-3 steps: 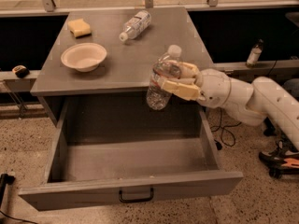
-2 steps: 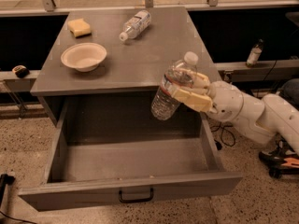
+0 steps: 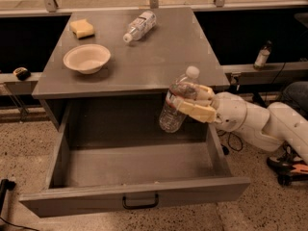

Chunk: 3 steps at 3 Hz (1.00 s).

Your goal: Place water bottle into top drawer

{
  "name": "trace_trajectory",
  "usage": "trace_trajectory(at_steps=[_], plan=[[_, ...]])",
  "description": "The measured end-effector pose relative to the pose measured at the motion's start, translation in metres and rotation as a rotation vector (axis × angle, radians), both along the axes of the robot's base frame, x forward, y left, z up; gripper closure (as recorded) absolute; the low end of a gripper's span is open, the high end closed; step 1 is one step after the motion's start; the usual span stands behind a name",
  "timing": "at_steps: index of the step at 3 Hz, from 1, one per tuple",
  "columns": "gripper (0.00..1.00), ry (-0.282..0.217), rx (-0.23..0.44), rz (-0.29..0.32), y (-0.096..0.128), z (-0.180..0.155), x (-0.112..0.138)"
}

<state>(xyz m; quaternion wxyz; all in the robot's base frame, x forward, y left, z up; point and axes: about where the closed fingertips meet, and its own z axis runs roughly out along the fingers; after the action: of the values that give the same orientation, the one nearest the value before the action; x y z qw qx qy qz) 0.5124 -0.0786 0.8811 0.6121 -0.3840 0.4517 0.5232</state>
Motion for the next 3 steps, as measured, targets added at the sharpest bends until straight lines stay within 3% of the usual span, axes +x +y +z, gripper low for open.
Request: trace_trajectory(at_steps=[1, 2, 3], plan=[[1.00, 0.074, -0.101, 0.010, -0.006, -0.071, 0.010], [1.00, 0.110, -0.157, 0.045, -0.005, -0.113, 0.008], [1.00, 0.118, -0.147, 0.086, -0.002, -0.142, 0.004]])
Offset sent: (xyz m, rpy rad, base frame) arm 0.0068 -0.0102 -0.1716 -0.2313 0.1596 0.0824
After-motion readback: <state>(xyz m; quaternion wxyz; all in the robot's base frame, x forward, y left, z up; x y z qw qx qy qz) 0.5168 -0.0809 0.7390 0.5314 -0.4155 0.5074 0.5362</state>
